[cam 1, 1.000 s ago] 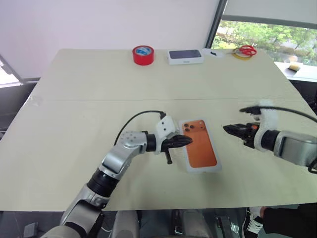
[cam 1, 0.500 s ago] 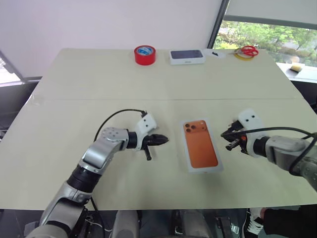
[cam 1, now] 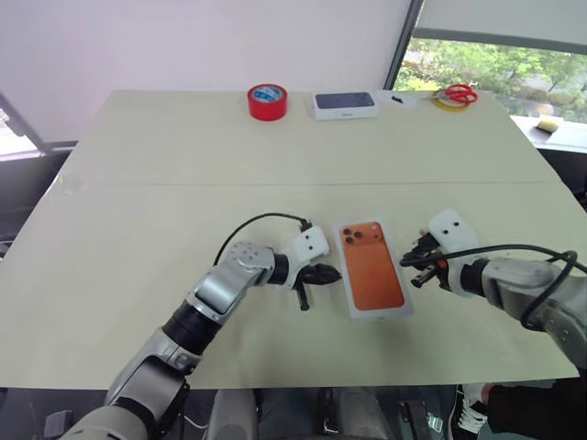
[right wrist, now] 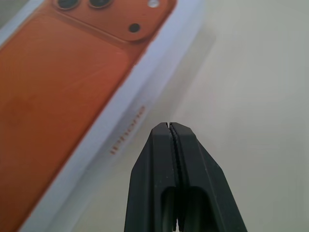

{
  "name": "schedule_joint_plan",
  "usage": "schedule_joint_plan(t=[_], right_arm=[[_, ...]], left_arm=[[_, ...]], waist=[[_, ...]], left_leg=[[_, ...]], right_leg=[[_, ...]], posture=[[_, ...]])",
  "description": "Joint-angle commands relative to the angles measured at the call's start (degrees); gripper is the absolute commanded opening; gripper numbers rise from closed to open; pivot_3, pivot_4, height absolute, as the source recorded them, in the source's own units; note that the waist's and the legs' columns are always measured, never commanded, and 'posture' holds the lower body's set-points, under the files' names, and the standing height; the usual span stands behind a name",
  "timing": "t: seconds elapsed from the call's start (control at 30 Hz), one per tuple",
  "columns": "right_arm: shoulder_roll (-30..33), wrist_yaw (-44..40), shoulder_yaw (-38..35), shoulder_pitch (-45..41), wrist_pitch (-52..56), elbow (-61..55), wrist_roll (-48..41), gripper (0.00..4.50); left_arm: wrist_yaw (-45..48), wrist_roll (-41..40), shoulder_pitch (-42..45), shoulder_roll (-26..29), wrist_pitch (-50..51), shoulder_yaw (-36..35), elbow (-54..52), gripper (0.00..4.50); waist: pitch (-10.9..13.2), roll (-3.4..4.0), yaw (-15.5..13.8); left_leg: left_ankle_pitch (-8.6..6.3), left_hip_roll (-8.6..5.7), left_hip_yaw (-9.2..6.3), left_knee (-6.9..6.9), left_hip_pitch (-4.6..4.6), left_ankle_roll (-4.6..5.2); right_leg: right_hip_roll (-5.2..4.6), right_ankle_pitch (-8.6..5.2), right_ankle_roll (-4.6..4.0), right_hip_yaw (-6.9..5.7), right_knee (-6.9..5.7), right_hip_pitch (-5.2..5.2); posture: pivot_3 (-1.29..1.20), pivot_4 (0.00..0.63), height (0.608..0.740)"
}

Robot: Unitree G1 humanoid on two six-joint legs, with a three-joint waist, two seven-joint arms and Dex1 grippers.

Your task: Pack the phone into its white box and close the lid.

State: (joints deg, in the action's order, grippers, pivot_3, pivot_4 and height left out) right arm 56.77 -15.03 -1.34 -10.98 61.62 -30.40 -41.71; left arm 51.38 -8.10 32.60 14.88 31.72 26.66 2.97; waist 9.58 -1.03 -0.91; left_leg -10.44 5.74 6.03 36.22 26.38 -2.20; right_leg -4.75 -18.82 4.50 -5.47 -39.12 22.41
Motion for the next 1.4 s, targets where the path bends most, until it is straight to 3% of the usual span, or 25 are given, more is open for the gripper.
schedule_joint_plan(t=[0.03, 0.97, 1.4], right_arm=[[0.53, -1.39, -1.61, 0.46, 0.06, -3.01, 2.32, 0.05], [-2.31, -7.14, -0.15, 0.86, 1.93, -5.74, 11.1, 0.05], [-0.03, -11.94, -2.53, 2.37, 1.42, -8.82, 12.48, 0.05]], left_arm=[[-0.33, -0.28, 1.21, -1.34, -1.2, -0.79, -1.03, 0.25], [-0.47, -1.5, 0.91, -3.24, -1.45, -3.0, -2.02, 0.25], [-0.18, -1.2, 0.77, -3.57, -1.52, -3.28, -2.02, 0.25]], waist=[[0.0, 0.0, 0.04], [0.0, 0.0, 0.1], [0.0, 0.0, 0.12]], left_leg=[[0.0, 0.0, 0.0, 0.0, 0.0, 0.0], [0.0, 0.0, 0.0, 0.01, -0.01, 0.0], [0.0, 0.0, -0.01, 0.01, -0.03, 0.0]], right_leg=[[0.0, 0.0, 0.0, 0.0, 0.0, 0.0], [0.0, 0.0, 0.0, 0.0, -0.01, -0.01], [0.01, 0.0, 0.0, 0.0, -0.01, -0.03]], posture=[[0.0, 0.15, 0.73], [0.0, 0.15, 0.73], [0.0, 0.15, 0.73]])
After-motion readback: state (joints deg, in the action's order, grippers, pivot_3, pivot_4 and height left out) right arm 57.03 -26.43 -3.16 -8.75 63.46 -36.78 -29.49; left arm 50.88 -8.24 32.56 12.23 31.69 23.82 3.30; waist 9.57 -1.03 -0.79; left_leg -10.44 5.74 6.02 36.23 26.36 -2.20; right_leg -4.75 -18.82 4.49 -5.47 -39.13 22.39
